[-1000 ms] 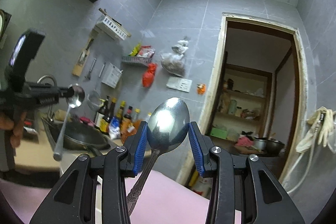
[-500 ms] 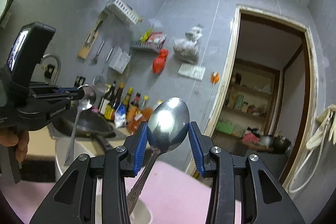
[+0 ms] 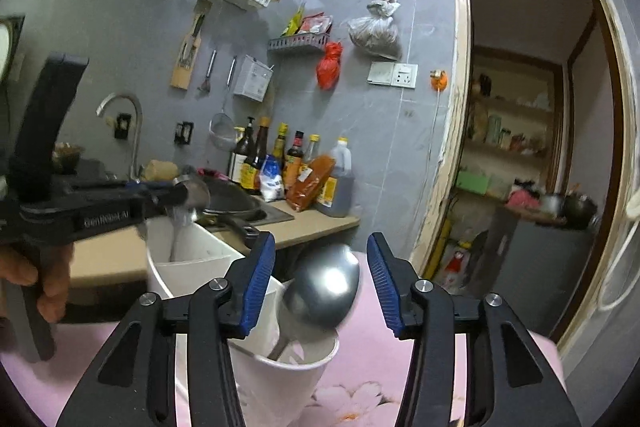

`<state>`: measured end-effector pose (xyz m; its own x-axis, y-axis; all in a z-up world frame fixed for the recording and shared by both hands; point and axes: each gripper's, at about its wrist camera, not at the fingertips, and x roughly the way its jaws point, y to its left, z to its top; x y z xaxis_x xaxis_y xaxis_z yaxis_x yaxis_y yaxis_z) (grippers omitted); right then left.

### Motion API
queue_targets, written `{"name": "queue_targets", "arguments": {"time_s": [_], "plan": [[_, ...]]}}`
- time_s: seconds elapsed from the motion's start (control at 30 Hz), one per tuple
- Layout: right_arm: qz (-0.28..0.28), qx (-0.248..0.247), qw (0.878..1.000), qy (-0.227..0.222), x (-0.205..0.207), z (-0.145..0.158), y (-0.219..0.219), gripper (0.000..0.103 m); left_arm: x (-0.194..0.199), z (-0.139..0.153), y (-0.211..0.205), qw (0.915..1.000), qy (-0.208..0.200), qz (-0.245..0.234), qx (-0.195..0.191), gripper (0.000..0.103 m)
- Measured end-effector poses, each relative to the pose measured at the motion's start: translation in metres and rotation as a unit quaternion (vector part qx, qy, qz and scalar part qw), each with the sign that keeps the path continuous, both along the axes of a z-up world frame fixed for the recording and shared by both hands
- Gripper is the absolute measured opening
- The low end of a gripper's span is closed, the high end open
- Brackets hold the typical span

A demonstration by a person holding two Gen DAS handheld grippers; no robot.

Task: Organize utensils
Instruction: 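Lower both held spoons into the white caddy and open both tools, then move both tools back over the utensil pile on the tablecloth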

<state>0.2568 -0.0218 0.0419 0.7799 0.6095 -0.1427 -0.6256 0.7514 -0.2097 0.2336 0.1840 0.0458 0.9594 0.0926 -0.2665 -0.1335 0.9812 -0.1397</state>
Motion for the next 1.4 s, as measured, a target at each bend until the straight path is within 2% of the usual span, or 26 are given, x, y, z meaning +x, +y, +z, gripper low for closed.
{"name": "queue_targets", "arguments": {"time_s": [0.1,0.2,0.27,0.33,0.43,0.47,0.53,0.7,0.83,1.0,1.17,1.33,1.4], "plan": [[0.002,0.024,1.0,0.014,-0.002,0.01,-0.011,0.051,-0.008,0.009,-0.007,0.9999,-0.011,-0.01,-0.008,0.03],[-0.007,0.044,0.999,0.017,-0.006,0.022,-0.026,0.056,-0.018,0.02,-0.015,0.9994,-0.026,-0.018,-0.014,0.035],[-0.02,0.052,0.998,0.013,-0.009,0.03,-0.037,0.07,-0.023,0.028,-0.024,0.9992,-0.028,-0.027,-0.013,0.039],[-0.035,0.063,0.997,0.006,-0.014,0.036,-0.053,0.08,-0.028,0.033,-0.034,0.9989,-0.033,-0.032,-0.008,0.056],[-0.063,0.067,0.996,-0.01,-0.022,0.042,-0.075,0.091,-0.038,0.039,-0.056,0.998,-0.052,-0.036,0.007,0.076],[-0.072,0.069,0.995,-0.014,-0.025,0.043,-0.084,0.098,-0.04,0.04,-0.063,0.9975,-0.057,-0.039,0.013,0.078],[-0.088,0.074,0.993,-0.021,-0.03,0.043,-0.101,0.103,-0.044,0.041,-0.078,0.9966,-0.064,-0.046,0.025,0.085],[-0.13,0.071,0.988,-0.029,-0.042,0.039,-0.141,0.103,-0.047,0.034,-0.121,0.9932,-0.064,-0.08,0.055,0.09],[-0.162,0.057,0.985,-0.025,-0.045,0.031,-0.168,0.103,-0.042,0.022,-0.149,0.9905,-0.041,-0.113,0.067,0.09],[-0.189,0.043,0.981,-0.004,-0.041,0.019,-0.195,0.103,-0.03,0.003,-0.185,0.984,0.007,-0.158,0.082,0.09],[-0.208,0.032,0.977,0.043,-0.027,0.003,-0.218,0.103,-0.015,-0.02,-0.213,0.9741,0.068,-0.196,0.09,0.09],[-0.22,0.007,0.968,0.118,-0.004,-0.019,-0.232,0.103,0.004,-0.043,-0.229,0.9633,0.134,-0.219,0.08,0.089],[-0.217,0.005,0.965,0.145,0.003,-0.028,-0.237,0.098,0.012,-0.053,-0.235,0.9577,0.161,-0.226,0.077,0.085]]}}
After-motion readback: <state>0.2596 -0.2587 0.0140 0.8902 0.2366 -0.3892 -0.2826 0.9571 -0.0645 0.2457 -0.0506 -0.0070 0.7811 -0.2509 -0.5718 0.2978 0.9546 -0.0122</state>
